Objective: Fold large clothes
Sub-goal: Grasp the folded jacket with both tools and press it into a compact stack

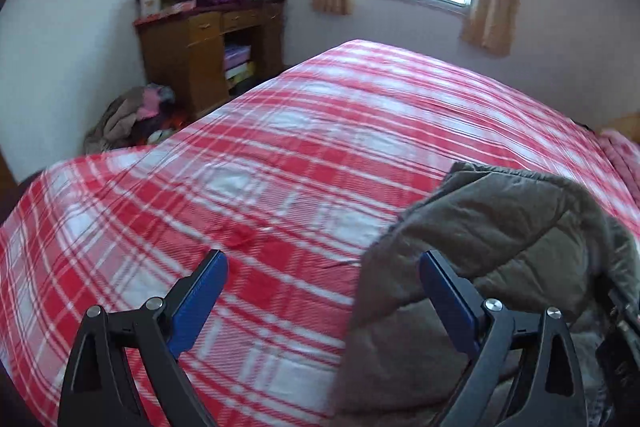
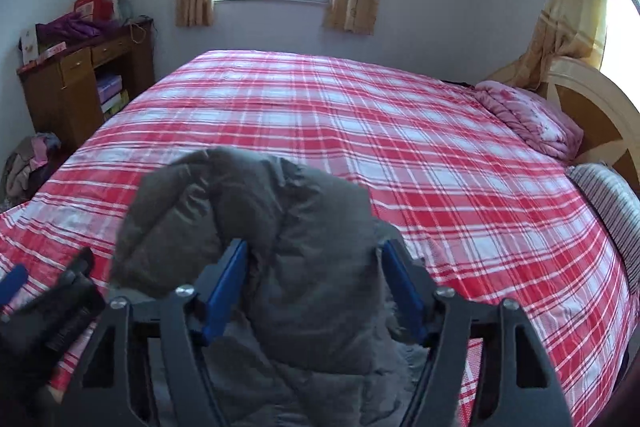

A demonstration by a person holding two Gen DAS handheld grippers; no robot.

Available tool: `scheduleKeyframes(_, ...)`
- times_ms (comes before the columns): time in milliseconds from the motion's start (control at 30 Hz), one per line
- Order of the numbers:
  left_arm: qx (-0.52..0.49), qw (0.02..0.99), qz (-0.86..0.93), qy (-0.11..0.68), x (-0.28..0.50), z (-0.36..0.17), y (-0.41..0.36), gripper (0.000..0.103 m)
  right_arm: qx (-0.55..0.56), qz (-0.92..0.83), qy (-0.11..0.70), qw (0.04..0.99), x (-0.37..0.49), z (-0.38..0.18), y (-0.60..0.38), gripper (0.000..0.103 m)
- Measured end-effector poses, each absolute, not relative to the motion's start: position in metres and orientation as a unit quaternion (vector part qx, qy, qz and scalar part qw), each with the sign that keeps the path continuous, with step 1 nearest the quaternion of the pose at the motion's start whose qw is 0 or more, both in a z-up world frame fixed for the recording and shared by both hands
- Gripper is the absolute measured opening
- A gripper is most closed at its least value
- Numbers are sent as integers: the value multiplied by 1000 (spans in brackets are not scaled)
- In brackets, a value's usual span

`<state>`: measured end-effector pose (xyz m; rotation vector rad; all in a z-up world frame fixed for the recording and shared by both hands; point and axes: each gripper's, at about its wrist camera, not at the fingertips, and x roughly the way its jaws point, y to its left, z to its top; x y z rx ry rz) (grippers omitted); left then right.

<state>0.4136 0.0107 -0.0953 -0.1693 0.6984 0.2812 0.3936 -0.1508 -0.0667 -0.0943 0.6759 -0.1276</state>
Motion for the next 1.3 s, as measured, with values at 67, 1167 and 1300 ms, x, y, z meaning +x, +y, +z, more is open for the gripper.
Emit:
scheduleKeyframes(67, -50, 932, 117, 338, 415, -95, -17, 97, -29, -72, 330, 941, 387, -76, -172, 63)
scheduleKeyframes(1167, 45, 927, 106, 356, 440, -157, -98, 102, 114, -64, 348, 928, 377, -158, -264, 65)
scheduleKeyframes(1300, 47, 922, 105, 370, 444, -160, -98, 102, 117, -61, 360, 924, 380, -162, -265, 66)
